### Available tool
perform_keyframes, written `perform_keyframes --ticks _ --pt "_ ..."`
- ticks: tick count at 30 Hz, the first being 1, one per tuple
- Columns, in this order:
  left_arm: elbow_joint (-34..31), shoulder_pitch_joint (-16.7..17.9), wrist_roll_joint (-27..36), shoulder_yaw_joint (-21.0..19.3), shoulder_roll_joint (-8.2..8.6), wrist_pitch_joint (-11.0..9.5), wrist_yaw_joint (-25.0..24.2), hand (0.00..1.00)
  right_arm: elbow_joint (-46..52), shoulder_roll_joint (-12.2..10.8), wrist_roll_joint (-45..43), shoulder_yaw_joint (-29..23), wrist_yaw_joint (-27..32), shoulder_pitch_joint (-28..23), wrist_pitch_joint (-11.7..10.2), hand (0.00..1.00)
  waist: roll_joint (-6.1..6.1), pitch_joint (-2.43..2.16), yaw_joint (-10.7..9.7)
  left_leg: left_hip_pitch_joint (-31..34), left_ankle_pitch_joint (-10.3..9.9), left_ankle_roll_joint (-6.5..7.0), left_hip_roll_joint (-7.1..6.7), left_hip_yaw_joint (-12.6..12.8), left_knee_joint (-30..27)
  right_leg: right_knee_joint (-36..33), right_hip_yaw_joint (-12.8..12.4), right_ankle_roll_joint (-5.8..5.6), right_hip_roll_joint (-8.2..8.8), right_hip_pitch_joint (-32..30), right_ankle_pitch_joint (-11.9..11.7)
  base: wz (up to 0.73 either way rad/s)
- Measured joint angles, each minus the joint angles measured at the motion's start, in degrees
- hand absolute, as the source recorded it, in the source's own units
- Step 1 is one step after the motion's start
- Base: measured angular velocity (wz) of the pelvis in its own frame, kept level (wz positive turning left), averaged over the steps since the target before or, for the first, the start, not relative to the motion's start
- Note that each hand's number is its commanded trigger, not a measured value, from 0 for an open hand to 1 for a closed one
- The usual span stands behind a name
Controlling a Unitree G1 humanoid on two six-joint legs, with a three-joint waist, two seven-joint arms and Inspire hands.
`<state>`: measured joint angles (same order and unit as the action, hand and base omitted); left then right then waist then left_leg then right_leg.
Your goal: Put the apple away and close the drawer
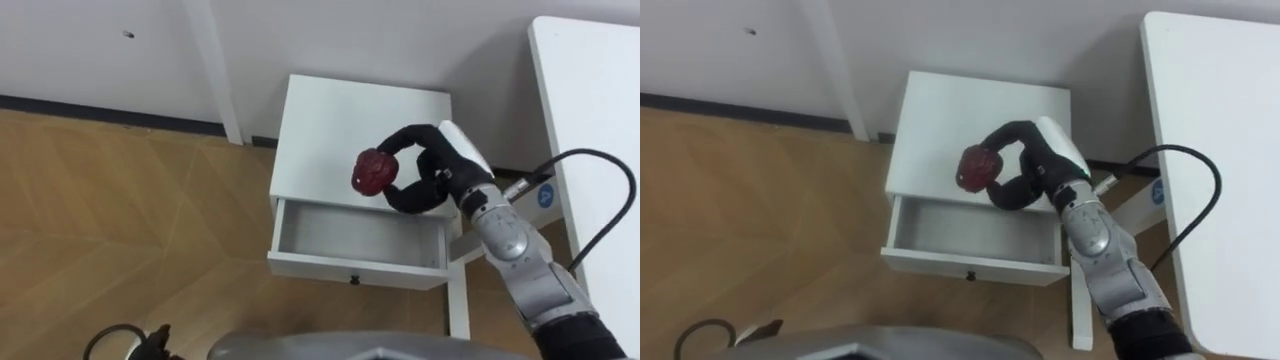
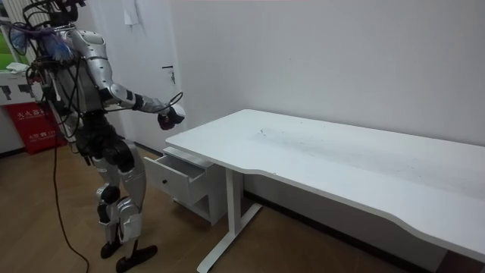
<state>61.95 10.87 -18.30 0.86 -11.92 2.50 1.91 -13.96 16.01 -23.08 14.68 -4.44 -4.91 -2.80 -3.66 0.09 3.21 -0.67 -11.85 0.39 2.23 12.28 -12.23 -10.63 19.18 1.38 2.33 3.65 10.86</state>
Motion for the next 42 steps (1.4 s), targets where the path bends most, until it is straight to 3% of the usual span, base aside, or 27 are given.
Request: perform_keyframes --ticks 6,7,8,13,26,35,42 --pt "0.0 -0.2 0.0 1.3 -0.13 0.0 0.4 0.0 -3.3 -0.8 -2.1 0.6 -2.1 -0.1 0.4 1.0 -0.52 0.16 0.4 0.8 0.0 0.06 -0.16 -0.2 -0.5 0.1 0.1 -0.04 0.06 -0.7 0.0 0.01" --pt "0.0 -0.2 0.0 1.9 -0.1 0.0 0.4 0.0 -3.9 -1.1 -2.3 0.9 -2.4 -0.2 0.7 0.57 -0.67 0.19 0.3 1.0 0.0 0.06 -0.18 -0.3 -0.6 0.1 0.1 -0.05 0.06 -0.8 0.0 0.06" --pt "0.0 -0.4 0.0 2.2 -0.08 0.0 0.4 0.0 -3.9 -1.5 -2.6 1.1 -2.9 -0.3 1.1 0.0 -0.7 0.29 0.3 1.1 0.0 0.06 -0.18 -0.4 -0.6 0.1 0.2 -0.06 0.03 -0.8 0.0 0.06" --pt "0.0 -0.6 0.0 2.4 -0.04 0.0 0.4 0.0 -4.1 -2.5 -3.6 1.8 -4.1 -0.9 1.5 0.0 -0.25 0.57 0.1 1.3 0.0 0.06 -0.16 -0.8 -0.5 0.1 0.7 -0.06 0.04 -0.8 0.0 0.05" --pt "0.0 0.0 0.0 2.0 0.31 0.1 0.4 0.0 -4.1 -2.9 -3.5 1.8 -4.4 -2.5 1.5 0.0 0.45 0.04 0.0 1.1 0.0 0.07 -0.15 -1.2 -0.9 0.0 1.2 -0.07 0.14 -0.3 0.0 0.01" --pt "0.0 -0.1 -0.1 1.6 0.73 0.0 0.2 0.0 -7.2 -3.7 -3.5 -1.1 -3.9 -3.0 0.9 0.0 1.43 0.21 0.0 1.2 -0.1 0.19 -0.04 -1.2 -0.9 -0.1 1.3 -0.06 0.12 -0.3 0.0 0.0" --pt "-0.1 -0.1 0.0 1.6 0.73 0.0 0.1 0.0 -9.6 -3.8 -3.0 -2.5 -2.4 -3.1 0.1 0.0 1.17 0.05 -0.4 1.1 -0.1 0.19 -0.1 -1.2 -1.2 0.0 1.3 -0.06 0.15 -0.2 0.0 0.0"
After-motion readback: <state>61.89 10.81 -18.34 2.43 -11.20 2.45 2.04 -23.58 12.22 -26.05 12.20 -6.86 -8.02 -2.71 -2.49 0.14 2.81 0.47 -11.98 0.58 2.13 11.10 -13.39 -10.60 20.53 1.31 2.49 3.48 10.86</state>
